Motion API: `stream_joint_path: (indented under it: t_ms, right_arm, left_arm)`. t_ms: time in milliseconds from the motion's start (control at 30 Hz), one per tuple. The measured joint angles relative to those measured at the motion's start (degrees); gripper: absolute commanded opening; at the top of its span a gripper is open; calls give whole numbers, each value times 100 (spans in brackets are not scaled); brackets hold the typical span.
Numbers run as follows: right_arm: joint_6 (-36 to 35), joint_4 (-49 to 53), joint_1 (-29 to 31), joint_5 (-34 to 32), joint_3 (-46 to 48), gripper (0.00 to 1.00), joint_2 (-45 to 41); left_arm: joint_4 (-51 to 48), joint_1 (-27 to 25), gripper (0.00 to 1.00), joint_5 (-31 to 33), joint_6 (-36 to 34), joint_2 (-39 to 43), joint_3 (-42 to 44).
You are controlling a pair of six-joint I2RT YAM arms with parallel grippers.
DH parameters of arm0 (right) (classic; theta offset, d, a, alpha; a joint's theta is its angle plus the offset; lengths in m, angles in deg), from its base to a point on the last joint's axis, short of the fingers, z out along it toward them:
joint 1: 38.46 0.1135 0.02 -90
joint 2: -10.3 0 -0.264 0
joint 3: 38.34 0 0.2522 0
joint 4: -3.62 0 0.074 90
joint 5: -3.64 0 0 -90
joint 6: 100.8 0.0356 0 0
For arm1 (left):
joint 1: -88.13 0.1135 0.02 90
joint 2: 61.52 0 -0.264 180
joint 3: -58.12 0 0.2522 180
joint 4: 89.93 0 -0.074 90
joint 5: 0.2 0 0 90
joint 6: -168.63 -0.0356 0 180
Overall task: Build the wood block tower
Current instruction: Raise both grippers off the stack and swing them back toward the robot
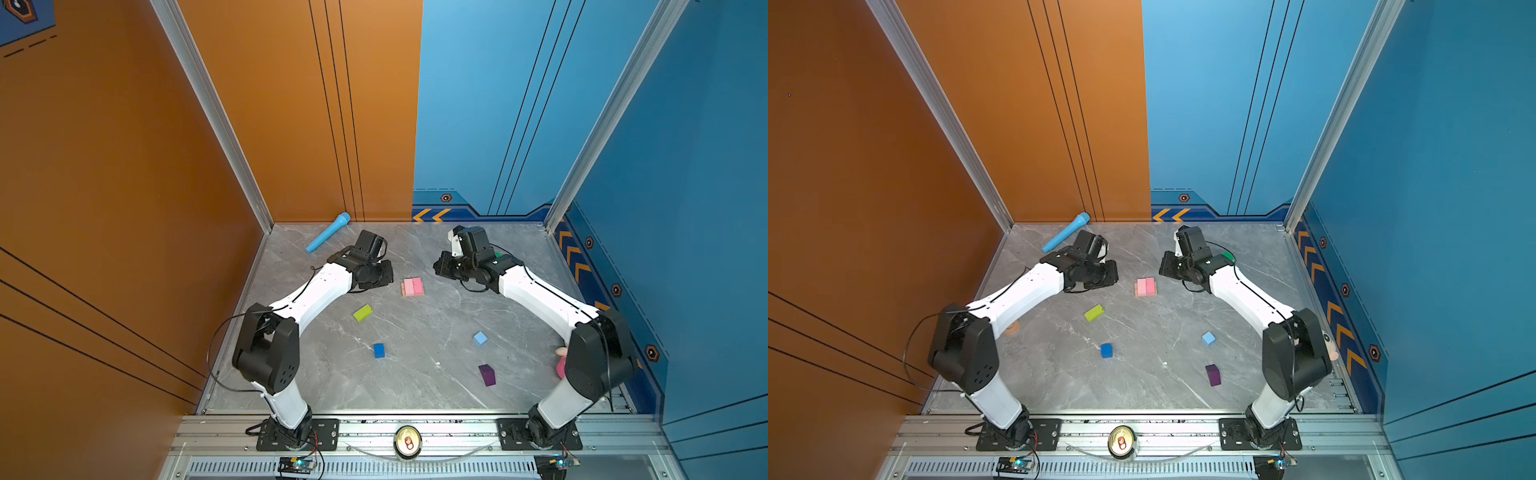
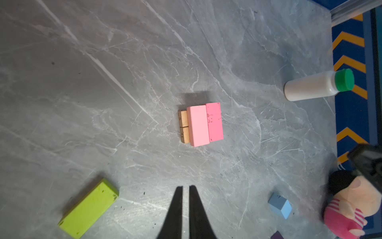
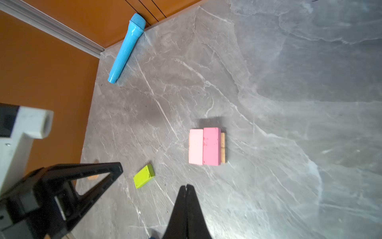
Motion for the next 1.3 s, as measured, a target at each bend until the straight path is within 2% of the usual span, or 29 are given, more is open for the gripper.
stream_joint_path:
  t_ms: [300,500,600,833,1300]
  right_arm:
    - [-238,1150,358,-1128,1073,41,-1316]
    - [63,1606,481,-1742,1884,61,-1834]
    - [308,1746,568,-1967,2173,67,-1882]
    - [870,1786,612,-2216,2686,75,-1976]
    - [1801,1648,358,-2291,3115,75,-2142]
  left_arm:
    - [-599,-317,40,627,-280,914,968]
    - [-726,-409,46,874,-291,1239,1327]
    - [-730,-446,47,953,-299,1255,1390]
    - [-715,-533,52,1019,-354,1252,1513]
    - [-481,-564,53,994,-422,1244,1661]
